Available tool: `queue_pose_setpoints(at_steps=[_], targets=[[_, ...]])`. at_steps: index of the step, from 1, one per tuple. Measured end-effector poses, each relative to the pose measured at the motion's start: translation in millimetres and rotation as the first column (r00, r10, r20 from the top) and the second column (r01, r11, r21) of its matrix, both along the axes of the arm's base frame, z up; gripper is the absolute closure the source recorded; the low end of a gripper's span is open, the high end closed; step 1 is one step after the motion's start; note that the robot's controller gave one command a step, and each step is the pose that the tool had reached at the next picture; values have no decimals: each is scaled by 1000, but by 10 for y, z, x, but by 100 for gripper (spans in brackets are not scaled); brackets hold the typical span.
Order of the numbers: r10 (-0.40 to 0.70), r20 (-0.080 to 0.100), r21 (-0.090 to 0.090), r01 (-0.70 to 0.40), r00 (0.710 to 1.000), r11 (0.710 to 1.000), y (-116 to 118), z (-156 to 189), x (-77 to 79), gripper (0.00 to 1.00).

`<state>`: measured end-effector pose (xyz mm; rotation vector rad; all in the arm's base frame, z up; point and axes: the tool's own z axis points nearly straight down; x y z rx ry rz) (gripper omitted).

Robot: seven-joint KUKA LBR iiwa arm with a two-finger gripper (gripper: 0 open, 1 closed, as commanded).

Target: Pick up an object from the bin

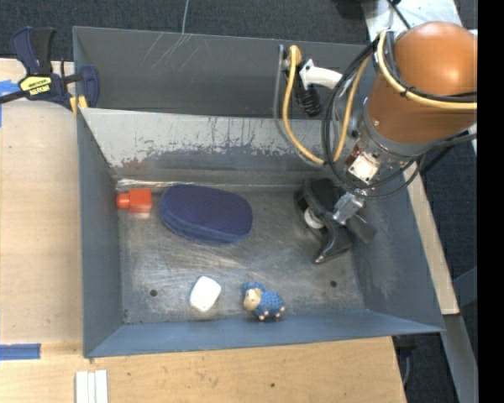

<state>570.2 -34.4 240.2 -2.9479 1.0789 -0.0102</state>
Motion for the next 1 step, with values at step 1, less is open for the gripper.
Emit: queue_pose_setpoints(at_steps=[1], targets=[[157,-6,1,-157,988,988,-619,-240,124,100]])
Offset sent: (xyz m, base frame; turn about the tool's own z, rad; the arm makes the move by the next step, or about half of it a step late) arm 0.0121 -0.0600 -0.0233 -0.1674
